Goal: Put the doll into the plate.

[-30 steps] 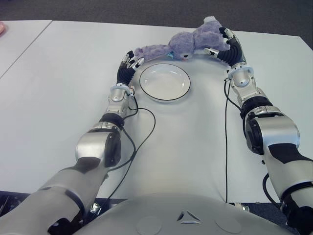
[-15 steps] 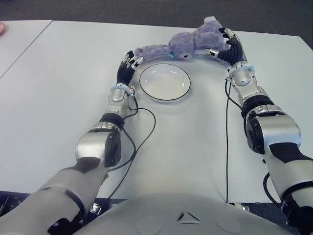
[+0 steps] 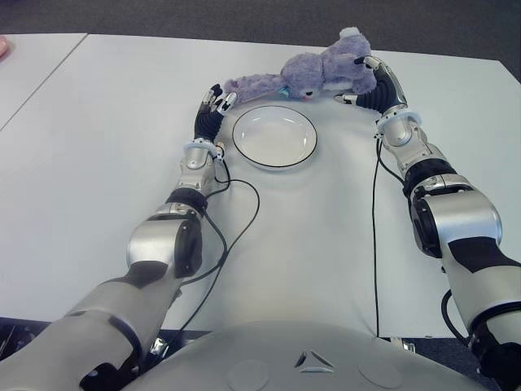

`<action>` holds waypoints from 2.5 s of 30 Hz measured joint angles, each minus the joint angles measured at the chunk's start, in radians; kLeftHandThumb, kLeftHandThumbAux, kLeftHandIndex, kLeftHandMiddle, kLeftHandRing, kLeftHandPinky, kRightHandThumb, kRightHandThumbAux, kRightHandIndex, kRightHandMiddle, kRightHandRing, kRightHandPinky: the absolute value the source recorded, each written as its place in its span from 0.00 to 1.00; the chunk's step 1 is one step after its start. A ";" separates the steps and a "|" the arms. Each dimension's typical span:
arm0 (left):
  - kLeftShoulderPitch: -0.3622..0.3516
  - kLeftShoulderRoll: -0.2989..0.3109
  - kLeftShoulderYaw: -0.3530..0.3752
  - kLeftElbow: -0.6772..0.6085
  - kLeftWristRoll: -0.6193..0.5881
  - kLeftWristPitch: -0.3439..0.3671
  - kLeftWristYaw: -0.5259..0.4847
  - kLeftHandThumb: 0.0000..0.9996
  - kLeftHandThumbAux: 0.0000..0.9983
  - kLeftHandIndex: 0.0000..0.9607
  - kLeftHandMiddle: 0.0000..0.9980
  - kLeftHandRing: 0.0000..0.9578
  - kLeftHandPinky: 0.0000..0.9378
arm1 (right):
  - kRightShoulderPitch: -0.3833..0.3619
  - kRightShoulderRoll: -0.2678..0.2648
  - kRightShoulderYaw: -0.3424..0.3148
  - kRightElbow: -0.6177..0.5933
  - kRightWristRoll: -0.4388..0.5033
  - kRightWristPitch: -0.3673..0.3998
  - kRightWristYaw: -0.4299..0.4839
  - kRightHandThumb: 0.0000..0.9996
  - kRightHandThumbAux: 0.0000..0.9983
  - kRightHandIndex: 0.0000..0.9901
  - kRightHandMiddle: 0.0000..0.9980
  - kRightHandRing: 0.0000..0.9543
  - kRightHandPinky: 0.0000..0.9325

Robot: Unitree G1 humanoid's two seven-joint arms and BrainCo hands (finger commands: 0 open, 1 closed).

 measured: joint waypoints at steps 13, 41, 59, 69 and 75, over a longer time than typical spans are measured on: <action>0.000 -0.001 0.001 0.000 -0.001 0.000 0.000 0.00 0.45 0.00 0.00 0.00 0.00 | -0.029 -0.027 0.032 0.007 -0.034 0.015 -0.008 0.11 0.74 0.17 0.12 0.09 0.09; 0.000 -0.002 -0.004 0.000 0.001 0.000 0.000 0.00 0.45 0.00 0.00 0.00 0.00 | -0.035 -0.004 0.075 0.020 -0.067 0.086 0.016 0.34 0.73 0.19 0.15 0.15 0.23; 0.000 -0.002 -0.012 0.000 0.002 0.000 0.002 0.00 0.42 0.00 0.00 0.00 0.00 | -0.051 -0.001 0.092 0.023 -0.083 0.104 0.008 0.47 0.73 0.20 0.15 0.17 0.25; 0.000 -0.003 -0.015 0.000 0.010 -0.001 0.005 0.00 0.43 0.00 0.00 0.00 0.00 | -0.051 0.034 0.093 0.025 -0.084 0.110 -0.006 0.64 0.71 0.20 0.15 0.18 0.31; -0.001 -0.004 -0.014 0.000 0.012 -0.001 0.005 0.00 0.43 0.00 0.00 0.00 0.00 | -0.052 0.042 0.093 0.025 -0.084 0.109 -0.018 0.72 0.69 0.21 0.17 0.24 0.42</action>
